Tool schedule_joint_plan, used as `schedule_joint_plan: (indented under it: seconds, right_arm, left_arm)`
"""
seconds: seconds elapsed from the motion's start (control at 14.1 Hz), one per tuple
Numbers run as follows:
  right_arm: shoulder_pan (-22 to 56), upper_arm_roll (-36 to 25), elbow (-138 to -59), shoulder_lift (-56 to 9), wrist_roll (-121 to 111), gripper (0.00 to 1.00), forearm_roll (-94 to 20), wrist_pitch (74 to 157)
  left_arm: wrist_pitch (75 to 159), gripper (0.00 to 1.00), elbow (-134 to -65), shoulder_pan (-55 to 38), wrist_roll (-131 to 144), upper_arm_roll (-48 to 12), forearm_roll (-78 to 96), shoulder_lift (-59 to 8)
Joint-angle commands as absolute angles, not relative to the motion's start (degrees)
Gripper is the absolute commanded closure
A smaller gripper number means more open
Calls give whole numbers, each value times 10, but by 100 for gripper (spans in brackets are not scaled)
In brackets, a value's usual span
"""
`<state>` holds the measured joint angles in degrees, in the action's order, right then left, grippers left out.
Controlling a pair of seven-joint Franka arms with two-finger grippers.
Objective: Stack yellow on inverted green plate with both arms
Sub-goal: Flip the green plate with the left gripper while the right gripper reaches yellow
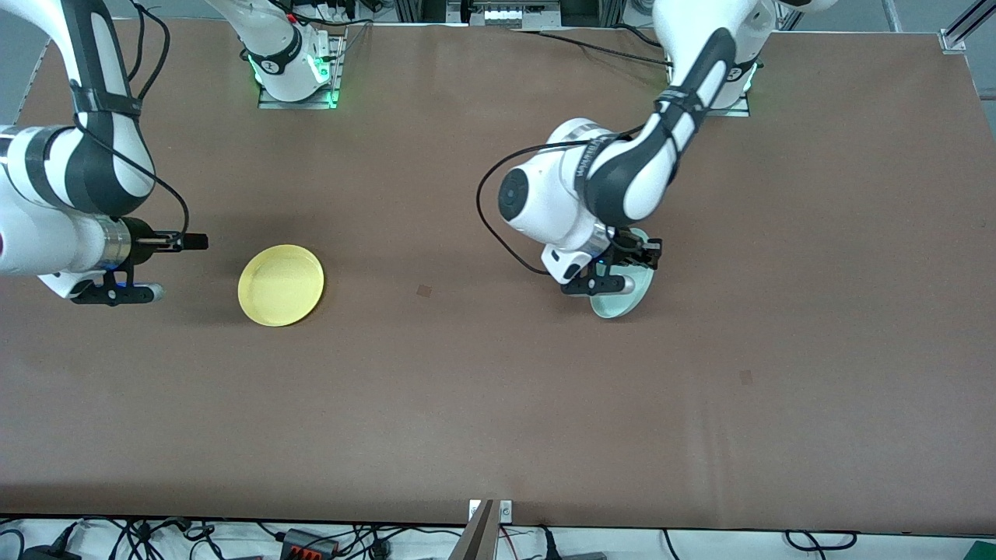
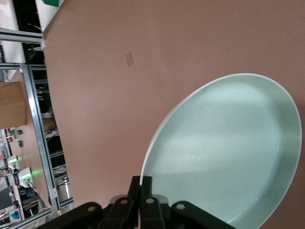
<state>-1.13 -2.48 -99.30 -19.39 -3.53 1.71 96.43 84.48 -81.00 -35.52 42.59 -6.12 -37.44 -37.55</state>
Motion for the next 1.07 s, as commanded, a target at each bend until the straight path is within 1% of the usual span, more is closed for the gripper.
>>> schedule_joint_plan:
  seconds: [0.0,0.21,0.5,0.78,0.85,1.0]
  right_arm:
    - [-19,-22,-994,-227,-28,0,7,985]
    - [-17,-22,-993,-280,-29,0,7,1040]
    - [-13,-19,-994,-329,-29,0,7,1091]
    - [-12,-18,-991,-352,-27,0,6,1113]
    - [-10,-18,-991,-363,-27,2,6,1127]
    - [-10,-18,-991,-373,-27,19,6,1138]
  left_arm:
    - [817,99,-794,-394,500,-50,-423,-405]
    - [814,99,-794,-400,526,-50,-436,-407]
    - [815,99,-795,-414,560,-50,-437,-425]
    - [816,99,-795,-422,580,-52,-437,-432]
    - [818,99,-795,-422,578,-54,-437,-432]
    - [819,98,-795,-429,582,-55,-429,-439]
